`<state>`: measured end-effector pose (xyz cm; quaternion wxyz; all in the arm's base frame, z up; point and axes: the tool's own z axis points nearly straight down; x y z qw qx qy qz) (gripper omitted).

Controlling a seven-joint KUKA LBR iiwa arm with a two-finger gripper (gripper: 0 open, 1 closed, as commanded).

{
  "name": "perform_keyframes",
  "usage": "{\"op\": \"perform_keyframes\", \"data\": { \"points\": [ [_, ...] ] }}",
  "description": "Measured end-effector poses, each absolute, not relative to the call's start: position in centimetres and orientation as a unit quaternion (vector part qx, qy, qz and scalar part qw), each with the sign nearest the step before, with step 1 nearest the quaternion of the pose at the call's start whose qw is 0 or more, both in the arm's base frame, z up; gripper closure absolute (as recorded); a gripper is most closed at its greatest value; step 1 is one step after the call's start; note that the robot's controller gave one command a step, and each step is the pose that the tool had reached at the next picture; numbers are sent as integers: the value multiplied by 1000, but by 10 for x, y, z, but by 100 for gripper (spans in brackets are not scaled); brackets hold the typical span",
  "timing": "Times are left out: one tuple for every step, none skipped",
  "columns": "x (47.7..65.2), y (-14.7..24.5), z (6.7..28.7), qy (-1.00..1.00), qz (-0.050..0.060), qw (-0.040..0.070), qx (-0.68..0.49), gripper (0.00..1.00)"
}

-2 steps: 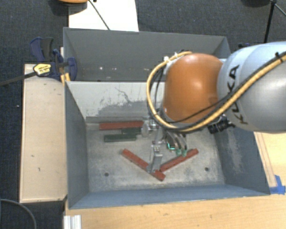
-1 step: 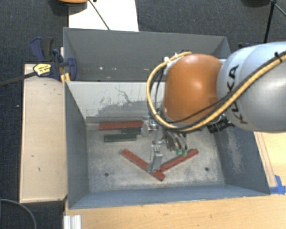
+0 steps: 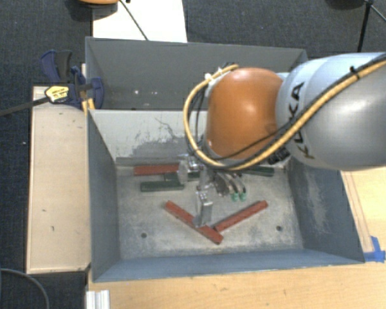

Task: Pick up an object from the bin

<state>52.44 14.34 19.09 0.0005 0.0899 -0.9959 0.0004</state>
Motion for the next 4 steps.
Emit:
{"op": "perform_keyframes", "data": {
  "points": [
    [519, 107, 143, -990, -2, -4, 140, 0],
    [511, 90, 103, -973, 1, -1, 230, 0],
    [500, 93, 88, -969, -1, 0, 248, 0],
    [499, 91, 88, -977, -1, 1, 213, 0]
  ]
}}
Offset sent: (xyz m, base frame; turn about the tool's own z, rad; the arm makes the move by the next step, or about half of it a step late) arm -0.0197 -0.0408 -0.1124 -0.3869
